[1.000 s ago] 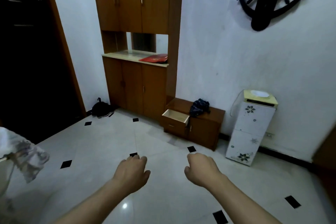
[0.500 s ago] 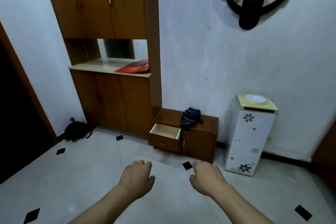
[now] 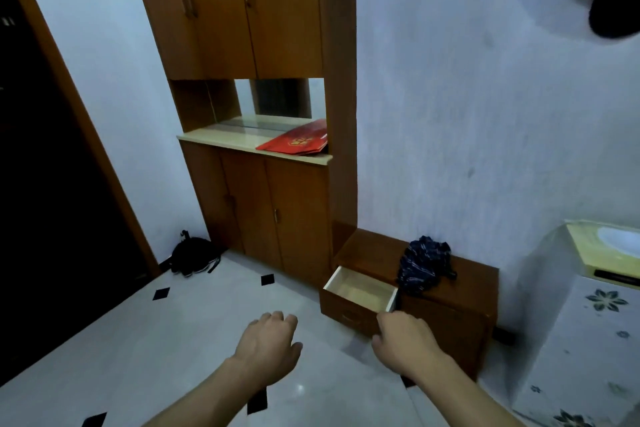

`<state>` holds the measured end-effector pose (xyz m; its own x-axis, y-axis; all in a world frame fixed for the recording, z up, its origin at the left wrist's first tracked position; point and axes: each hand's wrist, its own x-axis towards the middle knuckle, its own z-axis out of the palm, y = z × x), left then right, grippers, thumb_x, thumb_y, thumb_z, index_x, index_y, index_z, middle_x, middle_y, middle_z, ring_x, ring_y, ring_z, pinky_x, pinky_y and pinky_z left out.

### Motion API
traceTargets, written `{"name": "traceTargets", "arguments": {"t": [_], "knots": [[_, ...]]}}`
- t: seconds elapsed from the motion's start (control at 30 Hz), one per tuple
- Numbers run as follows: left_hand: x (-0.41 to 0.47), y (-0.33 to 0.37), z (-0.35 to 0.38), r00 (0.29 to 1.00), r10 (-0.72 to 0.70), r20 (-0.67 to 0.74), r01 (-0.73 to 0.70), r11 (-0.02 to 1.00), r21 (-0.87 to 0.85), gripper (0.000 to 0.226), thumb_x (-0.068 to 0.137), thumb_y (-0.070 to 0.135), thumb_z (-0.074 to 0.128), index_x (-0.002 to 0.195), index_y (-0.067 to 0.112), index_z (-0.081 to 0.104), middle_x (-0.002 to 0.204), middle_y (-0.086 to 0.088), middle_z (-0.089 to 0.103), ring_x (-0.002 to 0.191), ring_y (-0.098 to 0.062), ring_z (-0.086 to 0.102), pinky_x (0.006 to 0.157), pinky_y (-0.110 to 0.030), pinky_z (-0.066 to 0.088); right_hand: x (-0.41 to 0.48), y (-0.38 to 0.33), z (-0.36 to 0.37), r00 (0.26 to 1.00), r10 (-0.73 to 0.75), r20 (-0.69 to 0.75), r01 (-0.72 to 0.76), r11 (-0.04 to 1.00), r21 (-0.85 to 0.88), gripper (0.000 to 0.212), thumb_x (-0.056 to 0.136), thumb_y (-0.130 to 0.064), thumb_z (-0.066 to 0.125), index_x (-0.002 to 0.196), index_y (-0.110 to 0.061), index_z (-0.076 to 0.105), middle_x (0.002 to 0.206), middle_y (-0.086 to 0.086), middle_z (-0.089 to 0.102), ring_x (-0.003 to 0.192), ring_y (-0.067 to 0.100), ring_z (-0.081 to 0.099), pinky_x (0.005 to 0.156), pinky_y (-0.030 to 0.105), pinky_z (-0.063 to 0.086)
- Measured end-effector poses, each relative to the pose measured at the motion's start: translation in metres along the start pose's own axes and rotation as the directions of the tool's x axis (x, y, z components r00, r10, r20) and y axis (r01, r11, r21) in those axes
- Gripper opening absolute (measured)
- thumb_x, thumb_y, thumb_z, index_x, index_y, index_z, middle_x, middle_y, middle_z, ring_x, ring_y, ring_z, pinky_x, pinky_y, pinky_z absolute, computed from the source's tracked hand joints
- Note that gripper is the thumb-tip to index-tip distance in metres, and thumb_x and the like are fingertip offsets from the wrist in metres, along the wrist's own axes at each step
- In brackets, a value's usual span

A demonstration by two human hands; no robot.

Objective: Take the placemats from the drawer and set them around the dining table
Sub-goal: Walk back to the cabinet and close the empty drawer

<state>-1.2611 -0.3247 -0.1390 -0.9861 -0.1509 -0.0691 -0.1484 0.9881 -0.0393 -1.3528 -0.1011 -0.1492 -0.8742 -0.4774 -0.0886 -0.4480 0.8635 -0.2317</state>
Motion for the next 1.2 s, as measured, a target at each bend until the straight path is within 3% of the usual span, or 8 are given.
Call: {"name": "traceTargets", "arguments": {"t": [0.23, 0.53, 0.63, 0.83, 0.9, 1.07, 1.17, 1.2], "knots": [[0.138, -0.045, 0.017, 0.999, 0.03, 0.026, -0.03, 1.0, 0.004, 0.034, 0.092, 0.043, 0.045, 0.11, 0.015, 0.052, 0.112, -0.009, 0.058, 0.104, -0.028, 0.054, 0.084, -0.038, 0.043, 0.139, 0.003, 0.01, 0.998, 0.003, 0.059, -0.004, 1.0, 0.014, 0.014, 0.091, -0.037, 0.045, 0.09, -0.023, 0.043, 0.109, 0.008, 0.063, 0.1, 0.029, 0.061, 0.072, 0.035, 0.039], [0.353, -0.115, 0.033, 0.981, 0.195, 0.008, -0.195, 0.981, -0.019, 0.031, 0.093, 0.039, 0.045, 0.113, 0.016, 0.052, 0.115, -0.009, 0.059, 0.107, -0.028, 0.054, 0.087, -0.038, 0.044, 0.315, 0.003, 0.029, 0.976, 0.197, 0.089, -0.204, 0.976, 0.071, 0.014, 0.092, -0.034, 0.044, 0.085, -0.023, 0.048, 0.098, 0.004, 0.063, 0.093, 0.024, 0.062, 0.072, 0.031, 0.043], [0.416, -0.118, 0.047, 0.966, 0.259, 0.024, -0.258, 0.966, -0.016, 0.03, 0.093, 0.04, 0.045, 0.112, 0.018, 0.052, 0.113, -0.007, 0.059, 0.104, -0.027, 0.054, 0.083, -0.038, 0.045, 0.358, 0.016, 0.042, 0.963, 0.254, 0.091, -0.261, 0.961, 0.089, 0.026, 0.092, -0.033, 0.044, 0.07, -0.026, 0.034, 0.084, 0.001, 0.056, 0.088, 0.023, 0.061, 0.07, 0.03, 0.041], [0.509, -0.101, 0.1, 0.932, 0.355, 0.067, -0.355, 0.935, -0.019, 0.04, 0.093, 0.038, 0.044, 0.126, 0.016, 0.05, 0.119, -0.008, 0.058, 0.109, -0.027, 0.053, 0.09, -0.038, 0.043, 0.432, 0.061, 0.088, 0.932, 0.327, 0.157, -0.348, 0.928, 0.134, 0.014, 0.093, -0.032, 0.043, 0.082, -0.022, 0.041, 0.075, -0.002, 0.041, 0.095, 0.024, 0.061, 0.072, 0.031, 0.04], [0.539, -0.092, 0.122, 0.925, 0.37, 0.079, -0.37, 0.929, -0.02, 0.04, 0.093, 0.037, 0.043, 0.127, 0.016, 0.049, 0.119, -0.008, 0.057, 0.109, -0.026, 0.052, 0.09, -0.037, 0.042, 0.459, 0.084, 0.107, 0.92, 0.348, 0.183, -0.377, 0.912, 0.164, 0.013, 0.091, -0.03, 0.044, 0.08, -0.023, 0.04, 0.08, 0.0, 0.046, 0.092, 0.024, 0.061, 0.07, 0.031, 0.039], [0.616, -0.067, 0.176, 0.92, 0.368, 0.133, -0.368, 0.929, -0.026, 0.031, 0.088, 0.036, 0.052, 0.112, 0.017, 0.058, 0.103, -0.004, 0.062, 0.094, -0.023, 0.057, 0.08, -0.035, 0.047, 0.521, 0.137, 0.161, 0.92, 0.333, 0.207, -0.374, 0.903, 0.211, 0.008, 0.089, -0.028, 0.046, 0.086, -0.021, 0.043, 0.103, 0.005, 0.064, 0.084, 0.022, 0.058, 0.068, 0.028, 0.036], [0.65, -0.057, 0.215, 0.917, 0.334, 0.217, -0.339, 0.941, -0.012, 0.026, 0.077, 0.033, 0.065, 0.099, 0.019, 0.066, 0.086, 0.0, 0.064, 0.078, -0.02, 0.059, 0.066, -0.031, 0.05, 0.545, 0.159, 0.196, 0.899, 0.359, 0.252, -0.413, 0.886, 0.21, 0.01, 0.088, -0.025, 0.05, 0.092, -0.019, 0.057, 0.101, 0.006, 0.066, 0.089, 0.024, 0.063, 0.068, 0.025, 0.038], [0.659, -0.054, 0.23, 0.91, 0.331, 0.251, -0.341, 0.94, -0.003, 0.026, 0.074, 0.033, 0.068, 0.095, 0.019, 0.066, 0.083, 0.0, 0.064, 0.074, -0.019, 0.059, 0.063, -0.031, 0.05, 0.552, 0.165, 0.208, 0.89, 0.379, 0.255, -0.431, 0.88, 0.198, 0.011, 0.083, -0.025, 0.057, 0.089, -0.017, 0.062, 0.093, 0.006, 0.067, 0.083, 0.023, 0.064, 0.066, 0.024, 0.04]]}}
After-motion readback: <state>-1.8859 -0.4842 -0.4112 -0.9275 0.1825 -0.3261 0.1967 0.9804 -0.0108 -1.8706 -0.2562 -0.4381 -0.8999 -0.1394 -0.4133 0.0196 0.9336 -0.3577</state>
